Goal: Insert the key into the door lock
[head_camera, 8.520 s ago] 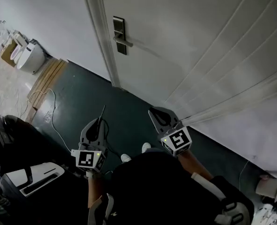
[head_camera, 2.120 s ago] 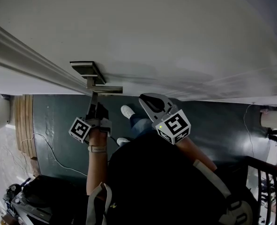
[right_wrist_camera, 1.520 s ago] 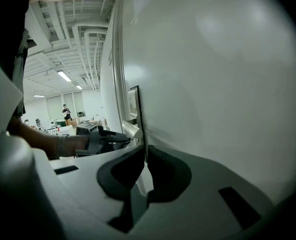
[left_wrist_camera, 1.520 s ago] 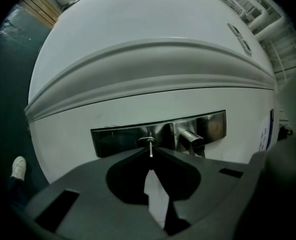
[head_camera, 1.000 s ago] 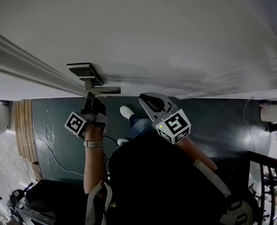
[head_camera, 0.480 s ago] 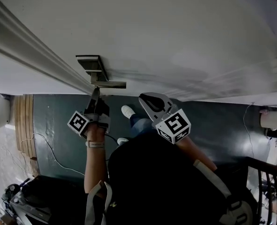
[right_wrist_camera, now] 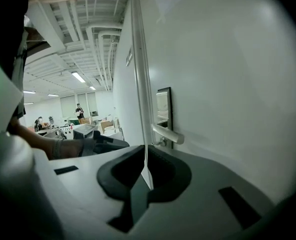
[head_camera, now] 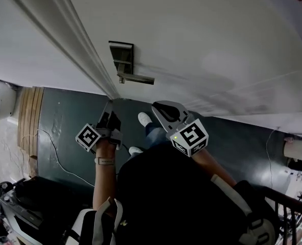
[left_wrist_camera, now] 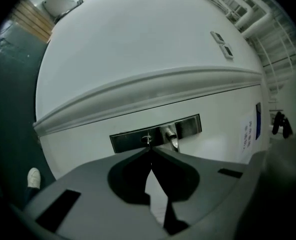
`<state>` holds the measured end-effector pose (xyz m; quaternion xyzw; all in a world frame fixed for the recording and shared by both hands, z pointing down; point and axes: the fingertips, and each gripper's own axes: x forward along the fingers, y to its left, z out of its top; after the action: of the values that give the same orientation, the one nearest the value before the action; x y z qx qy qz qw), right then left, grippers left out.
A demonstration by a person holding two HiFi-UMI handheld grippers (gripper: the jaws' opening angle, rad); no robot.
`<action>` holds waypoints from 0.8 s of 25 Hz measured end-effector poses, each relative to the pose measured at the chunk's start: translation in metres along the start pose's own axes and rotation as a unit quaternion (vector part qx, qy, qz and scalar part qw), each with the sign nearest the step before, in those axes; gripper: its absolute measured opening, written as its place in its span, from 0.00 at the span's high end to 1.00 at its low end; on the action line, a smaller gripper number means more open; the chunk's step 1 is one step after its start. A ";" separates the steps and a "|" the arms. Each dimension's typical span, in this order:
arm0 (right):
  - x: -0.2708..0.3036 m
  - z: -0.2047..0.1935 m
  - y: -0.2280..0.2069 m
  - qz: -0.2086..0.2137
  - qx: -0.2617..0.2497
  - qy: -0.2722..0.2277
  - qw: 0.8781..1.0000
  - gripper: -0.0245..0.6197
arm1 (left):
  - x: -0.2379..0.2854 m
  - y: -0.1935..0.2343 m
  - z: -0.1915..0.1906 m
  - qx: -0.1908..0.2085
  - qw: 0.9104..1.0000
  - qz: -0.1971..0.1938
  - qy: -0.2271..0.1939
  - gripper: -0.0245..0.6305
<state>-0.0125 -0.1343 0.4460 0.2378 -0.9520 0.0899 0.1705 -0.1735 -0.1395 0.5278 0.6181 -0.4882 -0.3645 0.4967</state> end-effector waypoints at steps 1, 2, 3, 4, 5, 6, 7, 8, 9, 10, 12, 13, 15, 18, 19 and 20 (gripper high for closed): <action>0.001 0.001 0.007 0.007 -0.003 0.000 1.000 0.92 | -0.009 -0.003 0.002 0.013 1.000 0.002 -0.002 0.95; 0.002 0.002 0.015 0.014 -0.006 0.000 1.000 0.92 | -0.018 -0.006 0.004 0.026 1.000 0.006 -0.005 0.95; 0.003 0.003 0.022 0.021 -0.008 0.000 1.000 0.92 | -0.027 -0.009 0.006 0.041 0.999 0.012 -0.007 0.95; 0.005 0.004 0.029 0.028 -0.011 0.000 1.000 0.92 | -0.037 -0.010 0.008 0.058 0.998 0.021 -0.008 0.95; 0.007 0.005 0.036 0.034 -0.014 -0.001 0.999 0.92 | -0.046 -0.011 0.010 0.078 0.996 0.030 -0.009 0.95; 0.009 0.005 0.043 0.040 -0.017 -0.002 0.999 0.92 | -0.055 -0.013 0.012 0.100 0.994 0.034 -0.010 0.95; 0.011 0.007 0.050 0.047 -0.021 -0.003 0.999 0.92 | -0.063 -0.016 0.014 0.124 0.992 0.035 -0.013 0.95; 0.012 0.008 0.058 0.054 -0.024 -0.005 0.998 0.92 | -0.073 -0.020 0.017 0.148 0.988 0.036 -0.017 0.95; 0.014 0.010 0.067 0.062 -0.027 -0.006 0.998 0.92 | -0.084 -0.023 0.019 0.170 0.984 0.040 -0.022 0.95; 0.015 0.012 0.076 0.071 -0.031 -0.007 0.997 0.92 | -0.095 -0.026 0.022 0.190 0.980 0.047 -0.026 0.95; 0.018 0.013 0.093 0.088 -0.037 -0.010 0.995 0.92 | -0.115 -0.030 0.025 0.229 0.971 0.063 -0.033 0.95; 0.021 0.014 0.101 0.097 -0.040 -0.011 0.994 0.92 | -0.124 -0.032 0.026 0.248 0.966 0.071 -0.035 0.95; 0.025 0.015 0.116 0.112 -0.046 -0.013 0.992 0.92 | -0.142 -0.035 0.029 0.282 0.955 0.086 -0.040 0.95; 0.028 0.019 0.139 0.134 -0.054 -0.017 0.989 0.92 | -0.170 -0.042 0.033 0.330 0.936 0.111 -0.050 0.95; 0.030 0.020 0.147 0.141 -0.056 -0.019 0.988 0.92 | -0.180 -0.044 0.034 0.346 0.929 0.120 -0.053 0.95; 0.031 0.021 0.154 0.149 -0.058 -0.020 0.987 0.92 | -0.188 -0.045 0.035 0.361 0.922 0.129 -0.055 0.95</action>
<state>-0.1187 -0.0192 0.4243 0.0850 -0.9836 0.0539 0.1497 -0.2438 0.0348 0.4689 0.6659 -0.6888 -0.1296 0.2555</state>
